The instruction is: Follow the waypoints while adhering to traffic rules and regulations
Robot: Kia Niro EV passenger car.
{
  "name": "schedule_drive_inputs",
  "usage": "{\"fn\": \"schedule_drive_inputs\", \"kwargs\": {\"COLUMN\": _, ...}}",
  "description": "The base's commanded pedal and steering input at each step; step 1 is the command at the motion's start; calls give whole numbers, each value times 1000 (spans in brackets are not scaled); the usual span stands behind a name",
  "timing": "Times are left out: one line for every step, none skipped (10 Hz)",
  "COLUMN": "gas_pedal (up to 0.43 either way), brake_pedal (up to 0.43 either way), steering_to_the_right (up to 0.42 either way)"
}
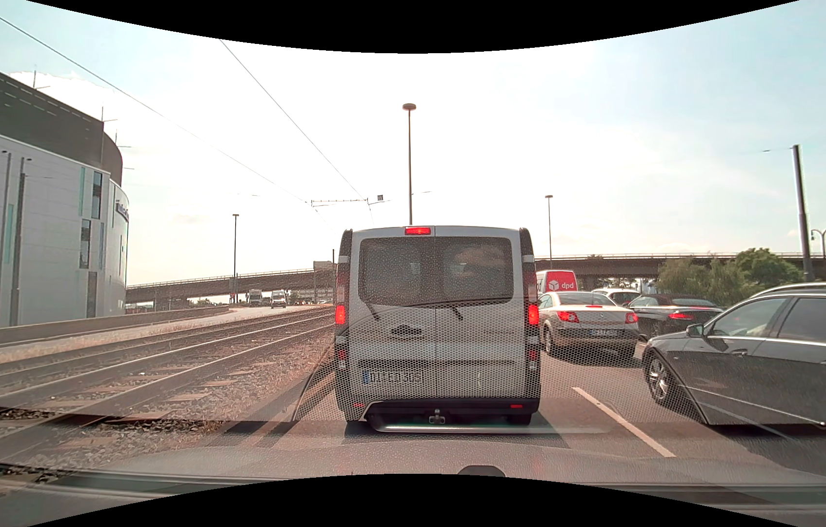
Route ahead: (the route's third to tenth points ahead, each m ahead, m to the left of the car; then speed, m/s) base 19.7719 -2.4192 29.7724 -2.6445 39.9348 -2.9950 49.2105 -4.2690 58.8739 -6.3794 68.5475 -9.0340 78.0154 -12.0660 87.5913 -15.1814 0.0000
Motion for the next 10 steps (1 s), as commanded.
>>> {"fn": "schedule_drive_inputs", "kwargs": {"gas_pedal": 0, "brake_pedal": 244, "steering_to_the_right": -3}}
{"fn": "schedule_drive_inputs", "kwargs": {"gas_pedal": 0, "brake_pedal": 250, "steering_to_the_right": -3}}
{"fn": "schedule_drive_inputs", "kwargs": {"gas_pedal": 0, "brake_pedal": 250, "steering_to_the_right": -3}}
{"fn": "schedule_drive_inputs", "kwargs": {"gas_pedal": 0, "brake_pedal": 250, "steering_to_the_right": -3}}
{"fn": "schedule_drive_inputs", "kwargs": {"gas_pedal": 0, "brake_pedal": 250, "steering_to_the_right": -3}}
{"fn": "schedule_drive_inputs", "kwargs": {"gas_pedal": 0, "brake_pedal": 250, "steering_to_the_right": -3}}
{"fn": "schedule_drive_inputs", "kwargs": {"gas_pedal": 0, "brake_pedal": 250, "steering_to_the_right": -3}}
{"fn": "schedule_drive_inputs", "kwargs": {"gas_pedal": 0, "brake_pedal": 250, "steering_to_the_right": -3}}
{"fn": "schedule_drive_inputs", "kwargs": {"gas_pedal": 0, "brake_pedal": 250, "steering_to_the_right": -3}}
{"fn": "schedule_drive_inputs", "kwargs": {"gas_pedal": 0, "brake_pedal": 250, "steering_to_the_right": -3}}
